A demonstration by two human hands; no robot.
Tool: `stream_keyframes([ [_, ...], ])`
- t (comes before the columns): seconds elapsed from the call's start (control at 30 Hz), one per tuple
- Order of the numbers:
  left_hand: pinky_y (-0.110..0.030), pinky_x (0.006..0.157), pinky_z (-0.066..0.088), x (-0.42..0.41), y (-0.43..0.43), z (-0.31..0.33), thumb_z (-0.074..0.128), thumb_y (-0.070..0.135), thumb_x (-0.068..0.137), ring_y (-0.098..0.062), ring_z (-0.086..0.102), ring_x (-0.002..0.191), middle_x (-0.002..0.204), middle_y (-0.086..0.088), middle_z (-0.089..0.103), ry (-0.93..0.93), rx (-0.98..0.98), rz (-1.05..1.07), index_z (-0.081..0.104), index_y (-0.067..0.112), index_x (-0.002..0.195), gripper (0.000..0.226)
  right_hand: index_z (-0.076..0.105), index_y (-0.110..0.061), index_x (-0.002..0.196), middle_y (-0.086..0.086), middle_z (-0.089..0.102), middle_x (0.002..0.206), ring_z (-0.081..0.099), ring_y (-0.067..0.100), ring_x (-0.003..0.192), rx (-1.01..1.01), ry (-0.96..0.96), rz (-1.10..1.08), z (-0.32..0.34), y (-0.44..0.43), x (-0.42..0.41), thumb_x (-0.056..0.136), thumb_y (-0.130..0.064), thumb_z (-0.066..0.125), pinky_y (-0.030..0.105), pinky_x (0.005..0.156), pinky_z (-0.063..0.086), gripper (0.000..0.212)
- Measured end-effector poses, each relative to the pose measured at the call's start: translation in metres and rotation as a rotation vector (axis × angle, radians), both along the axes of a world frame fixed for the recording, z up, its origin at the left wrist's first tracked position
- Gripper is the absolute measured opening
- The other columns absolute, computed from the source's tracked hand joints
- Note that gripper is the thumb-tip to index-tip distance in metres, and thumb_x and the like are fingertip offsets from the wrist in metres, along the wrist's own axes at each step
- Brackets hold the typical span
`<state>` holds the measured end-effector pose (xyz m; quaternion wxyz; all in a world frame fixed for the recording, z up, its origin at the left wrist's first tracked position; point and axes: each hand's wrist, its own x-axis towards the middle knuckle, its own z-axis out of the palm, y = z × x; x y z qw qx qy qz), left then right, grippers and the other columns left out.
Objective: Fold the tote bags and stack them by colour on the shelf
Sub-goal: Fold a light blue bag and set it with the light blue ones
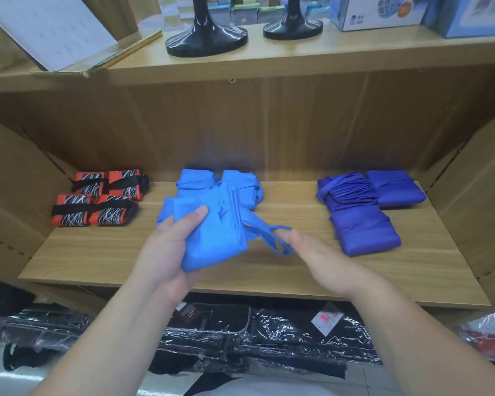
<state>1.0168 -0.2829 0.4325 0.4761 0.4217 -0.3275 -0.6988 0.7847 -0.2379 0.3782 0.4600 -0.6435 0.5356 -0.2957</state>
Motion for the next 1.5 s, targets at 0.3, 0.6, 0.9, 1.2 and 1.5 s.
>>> stream_keyframes([
  [0.3, -0.047, 0.084, 0.057, 0.01, -0.007, -0.062, 0.084, 0.017, 0.073, -0.03, 0.074, 0.09, 0.102, -0.015, 0.077, -0.531, 0.028, -0.18, 0.069, 0.004, 0.105, 0.037, 0.056, 0.005, 0.132, 0.03, 0.066, 0.119, 0.06, 0.042, 0.123, 0.322, -1.203, -0.243, 0.007, -0.016, -0.001, 0.072, -0.09, 0.023, 0.051, 0.11, 0.041, 0.117],
  [0.6, -0.044, 0.075, 0.053, -0.004, -0.038, -0.098, 0.088, 0.024, 0.069, -0.031, 0.059, 0.084, 0.097, -0.005, 0.058, -1.537, -0.894, -0.056, 0.07, 0.018, 0.108, 0.044, 0.066, -0.004, 0.116, 0.022, 0.07, 0.114, 0.067, 0.029, 0.1, 0.422, -0.846, -0.416, -0.033, -0.032, 0.023, 0.106, -0.032, 0.028, 0.037, 0.084, 0.056, 0.048],
  [0.9, -0.025, 0.084, 0.044, -0.031, -0.01, -0.097, 0.048, 0.053, 0.083, -0.011, 0.058, 0.091, 0.089, 0.0, 0.06, -0.809, -0.477, -0.232, 0.072, 0.015, 0.08, 0.045, 0.07, -0.016, 0.07, 0.005, 0.062, 0.071, 0.059, 0.016, 0.067, 0.199, -0.466, -0.475, -0.042, -0.039, 0.052, 0.092, -0.004, 0.068, 0.023, 0.061, 0.053, 0.025],
  [1.2, -0.034, 0.071, 0.038, -0.038, -0.014, -0.091, 0.061, 0.023, 0.097, -0.02, 0.048, 0.078, 0.08, -0.015, 0.054, -0.591, -0.175, -0.19, 0.059, -0.008, 0.089, 0.032, 0.064, -0.01, 0.082, 0.009, 0.059, 0.075, 0.059, 0.012, 0.065, 0.16, -0.498, -0.48, -0.047, -0.038, 0.046, 0.087, 0.002, 0.073, 0.022, 0.061, 0.055, 0.015],
  [1.5, -0.01, 0.053, 0.038, -0.031, -0.013, -0.088, 0.05, 0.01, 0.102, 0.002, 0.052, 0.056, 0.058, 0.016, 0.059, -0.538, -0.07, -0.161, 0.059, 0.016, 0.065, 0.039, 0.072, -0.017, 0.11, 0.0, 0.06, 0.11, 0.063, 0.004, 0.082, 0.012, -0.175, -0.56, -0.066, -0.024, 0.044, 0.086, -0.014, 0.078, 0.009, 0.074, 0.047, 0.025],
])
